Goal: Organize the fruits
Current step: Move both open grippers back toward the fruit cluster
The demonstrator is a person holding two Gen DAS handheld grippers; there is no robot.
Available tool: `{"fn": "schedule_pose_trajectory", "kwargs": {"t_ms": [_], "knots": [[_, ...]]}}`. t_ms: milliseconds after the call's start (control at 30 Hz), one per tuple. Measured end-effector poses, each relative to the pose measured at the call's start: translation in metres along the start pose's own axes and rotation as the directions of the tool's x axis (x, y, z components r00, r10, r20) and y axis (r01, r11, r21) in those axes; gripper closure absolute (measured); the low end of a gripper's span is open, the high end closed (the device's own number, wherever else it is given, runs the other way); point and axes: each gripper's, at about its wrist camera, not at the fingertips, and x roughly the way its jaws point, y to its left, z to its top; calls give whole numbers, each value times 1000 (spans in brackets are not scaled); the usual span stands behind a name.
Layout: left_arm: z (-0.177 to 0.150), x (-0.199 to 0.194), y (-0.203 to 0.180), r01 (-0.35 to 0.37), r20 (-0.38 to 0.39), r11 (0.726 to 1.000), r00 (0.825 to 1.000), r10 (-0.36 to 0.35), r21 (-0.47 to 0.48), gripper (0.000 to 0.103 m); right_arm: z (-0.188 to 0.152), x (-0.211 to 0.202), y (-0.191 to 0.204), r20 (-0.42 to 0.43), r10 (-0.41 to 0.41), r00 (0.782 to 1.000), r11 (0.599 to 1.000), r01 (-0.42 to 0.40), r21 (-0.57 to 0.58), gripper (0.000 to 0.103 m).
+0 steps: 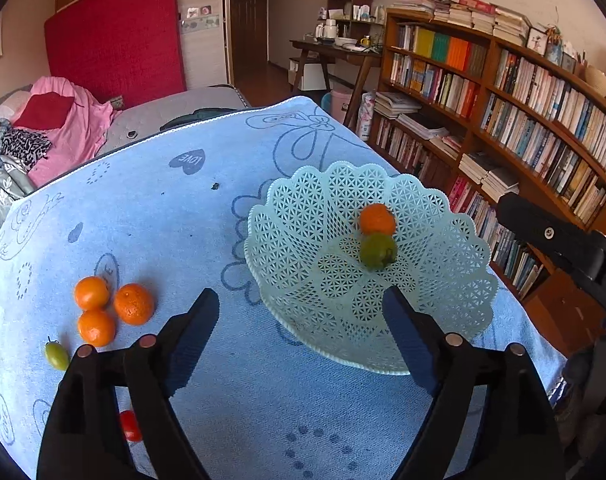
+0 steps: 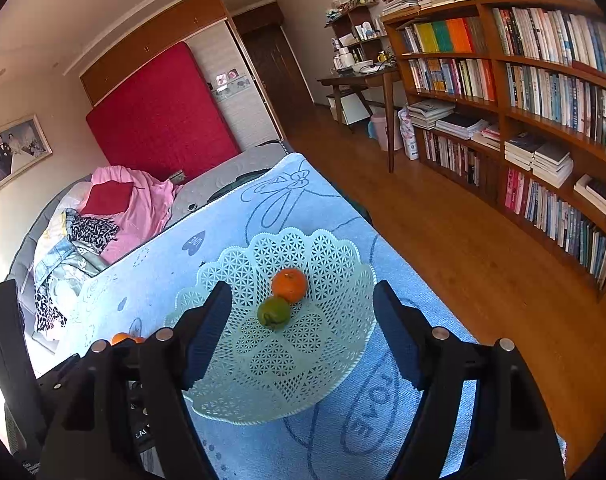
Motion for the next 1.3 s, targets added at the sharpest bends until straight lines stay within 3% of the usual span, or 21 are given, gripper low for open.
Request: {"fn": "schedule_pose_trajectory", "kwargs": {"t_ms": [667, 1000, 1300], "knots": [[-13, -50, 71, -147, 53, 981, 987, 155, -129, 11, -5, -32, 26, 97, 82, 992, 997, -81, -16, 19], [-35, -73, 132, -233, 31, 944, 968, 247, -234, 11, -10, -37, 48, 93, 112, 989, 992, -107, -59, 18], [-65, -75, 170, -279, -19, 913, 958, 287, -298, 11, -24, -33, 71, 63, 139, 988, 985, -132, -109, 18]]}}
